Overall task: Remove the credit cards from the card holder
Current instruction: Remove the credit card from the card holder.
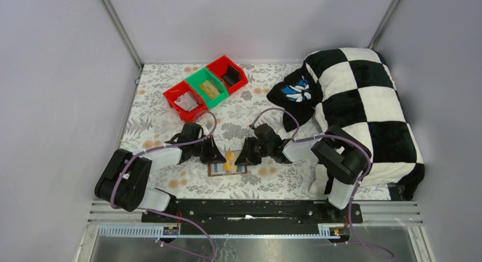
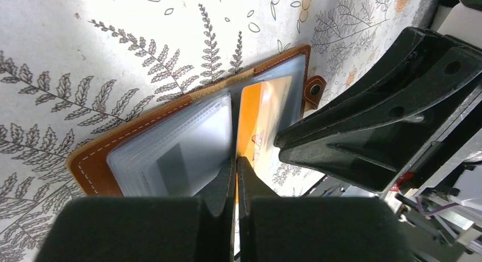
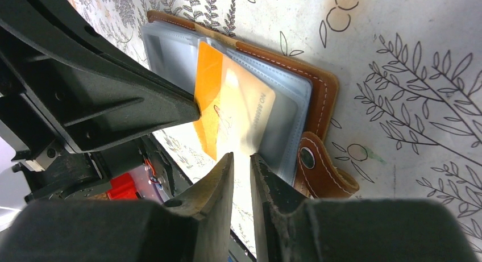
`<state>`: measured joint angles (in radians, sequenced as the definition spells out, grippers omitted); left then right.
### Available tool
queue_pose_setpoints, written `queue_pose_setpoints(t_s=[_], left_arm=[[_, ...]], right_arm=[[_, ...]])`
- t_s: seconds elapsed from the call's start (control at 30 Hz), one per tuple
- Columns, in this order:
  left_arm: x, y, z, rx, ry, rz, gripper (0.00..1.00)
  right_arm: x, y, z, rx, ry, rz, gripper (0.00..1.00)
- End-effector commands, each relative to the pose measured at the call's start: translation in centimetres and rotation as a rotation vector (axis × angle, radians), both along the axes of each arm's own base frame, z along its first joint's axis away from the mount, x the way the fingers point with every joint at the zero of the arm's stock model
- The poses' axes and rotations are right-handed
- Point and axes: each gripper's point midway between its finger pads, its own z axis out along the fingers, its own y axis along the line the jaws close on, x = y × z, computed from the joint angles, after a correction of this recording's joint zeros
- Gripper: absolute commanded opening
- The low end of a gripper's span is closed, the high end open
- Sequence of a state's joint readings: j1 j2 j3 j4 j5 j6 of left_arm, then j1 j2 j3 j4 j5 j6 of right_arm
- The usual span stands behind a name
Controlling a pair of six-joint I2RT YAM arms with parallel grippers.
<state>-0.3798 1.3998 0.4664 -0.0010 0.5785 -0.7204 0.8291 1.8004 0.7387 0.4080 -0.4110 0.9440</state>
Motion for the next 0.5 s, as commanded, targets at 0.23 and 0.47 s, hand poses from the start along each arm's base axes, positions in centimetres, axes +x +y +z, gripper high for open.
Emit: queue_pose_setpoints(t_s=[0.23, 0.47], left_arm=[[-0.4, -0.6, 3.1, 0.07, -0.074, -0.07, 0.0], [0.2, 0.2, 4.7, 0.071, -0.106, -0.026, 0.0]], right_arm=[[-0.2, -0.3, -1.6, -0.069, -0.016, -0.01, 0.25], [0.1, -0.5, -0.6, -0.05, -0.027, -0.024, 0.25]])
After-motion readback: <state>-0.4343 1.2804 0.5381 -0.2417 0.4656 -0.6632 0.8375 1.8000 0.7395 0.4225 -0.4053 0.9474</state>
